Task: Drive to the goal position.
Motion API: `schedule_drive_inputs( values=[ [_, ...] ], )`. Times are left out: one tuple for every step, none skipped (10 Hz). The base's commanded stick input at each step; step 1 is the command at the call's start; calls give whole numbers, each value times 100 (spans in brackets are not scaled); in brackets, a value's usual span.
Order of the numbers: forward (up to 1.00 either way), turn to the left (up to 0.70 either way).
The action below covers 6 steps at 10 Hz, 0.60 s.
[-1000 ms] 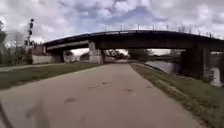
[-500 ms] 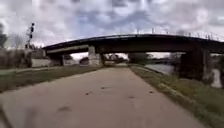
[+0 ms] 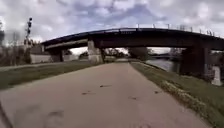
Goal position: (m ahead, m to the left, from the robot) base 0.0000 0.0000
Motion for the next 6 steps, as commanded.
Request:
schedule_drive_inputs(
  values=[
    [70, 0],
    [70, 0],
    [70, 0],
    [70, 0],
    [70, 0],
    [70, 0]
  ],
)
